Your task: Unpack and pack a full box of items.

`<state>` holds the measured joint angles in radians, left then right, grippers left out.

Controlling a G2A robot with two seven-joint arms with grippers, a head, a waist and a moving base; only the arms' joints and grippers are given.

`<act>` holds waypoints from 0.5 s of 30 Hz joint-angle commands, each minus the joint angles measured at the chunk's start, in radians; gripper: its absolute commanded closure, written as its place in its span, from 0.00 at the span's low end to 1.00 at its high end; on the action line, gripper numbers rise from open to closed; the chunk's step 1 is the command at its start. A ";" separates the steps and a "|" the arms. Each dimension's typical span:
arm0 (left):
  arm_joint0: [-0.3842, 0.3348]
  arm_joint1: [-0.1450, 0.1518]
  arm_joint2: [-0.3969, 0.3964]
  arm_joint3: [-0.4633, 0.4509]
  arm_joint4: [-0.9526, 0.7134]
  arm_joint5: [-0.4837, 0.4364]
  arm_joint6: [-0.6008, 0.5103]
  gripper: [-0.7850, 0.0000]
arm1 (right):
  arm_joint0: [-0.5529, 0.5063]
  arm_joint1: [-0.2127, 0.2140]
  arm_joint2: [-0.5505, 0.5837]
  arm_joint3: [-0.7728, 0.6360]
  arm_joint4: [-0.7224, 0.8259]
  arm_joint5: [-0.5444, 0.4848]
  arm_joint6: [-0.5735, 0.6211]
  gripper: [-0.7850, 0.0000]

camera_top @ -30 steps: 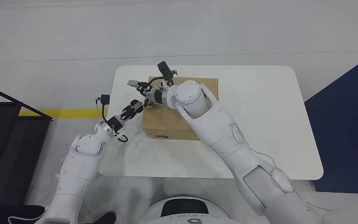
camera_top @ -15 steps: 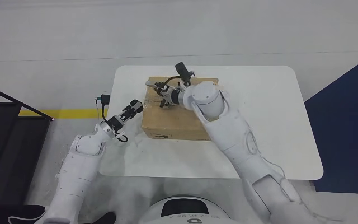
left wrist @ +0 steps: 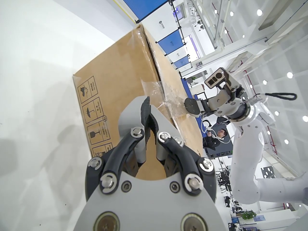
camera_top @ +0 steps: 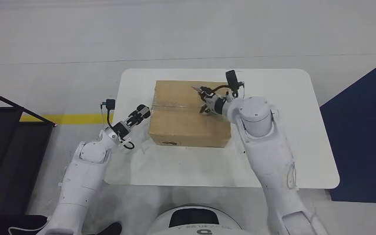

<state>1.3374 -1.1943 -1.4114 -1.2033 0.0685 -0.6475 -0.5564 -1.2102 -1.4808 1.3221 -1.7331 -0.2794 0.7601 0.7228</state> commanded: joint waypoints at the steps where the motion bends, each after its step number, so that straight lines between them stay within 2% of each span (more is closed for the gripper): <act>1: 0.000 0.000 0.000 0.000 0.000 0.000 0.000 1.00 | -0.032 0.005 0.031 -0.032 -0.004 0.023 -0.033 0.00; 4: 0.000 0.000 0.000 0.000 0.000 0.000 0.000 0.96 | -0.081 0.011 0.080 -0.079 0.015 0.034 -0.066 0.00; 6: 0.000 0.000 0.000 0.000 0.000 0.000 0.000 0.89 | -0.112 0.015 0.107 -0.107 0.019 0.044 -0.093 0.00; 7: 0.000 0.000 0.000 0.000 0.000 0.000 0.000 0.80 | -0.126 0.017 0.117 -0.119 0.015 0.052 -0.110 0.00; 9: 0.000 0.000 0.000 0.000 0.000 0.000 0.000 0.38 | -0.148 0.019 0.130 -0.146 0.026 0.057 -0.127 0.00; 10: 0.003 0.000 0.001 -0.006 -0.001 0.010 0.011 0.03 | -0.159 0.020 0.139 -0.158 0.034 0.054 -0.138 0.00; 11: 0.007 0.000 0.001 -0.012 -0.002 0.017 0.017 0.00 | -0.169 0.020 0.147 -0.169 0.045 0.048 -0.150 0.00; 15: 0.018 0.003 -0.015 -0.018 -0.042 0.018 0.022 0.00 | -0.208 0.017 0.190 -0.217 0.118 -0.009 -0.231 0.00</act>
<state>1.3542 -1.1925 -1.4208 -1.2220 0.0354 -0.6273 -0.5328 -1.4101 -1.4625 1.5025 -1.9410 -0.1819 0.7670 0.5131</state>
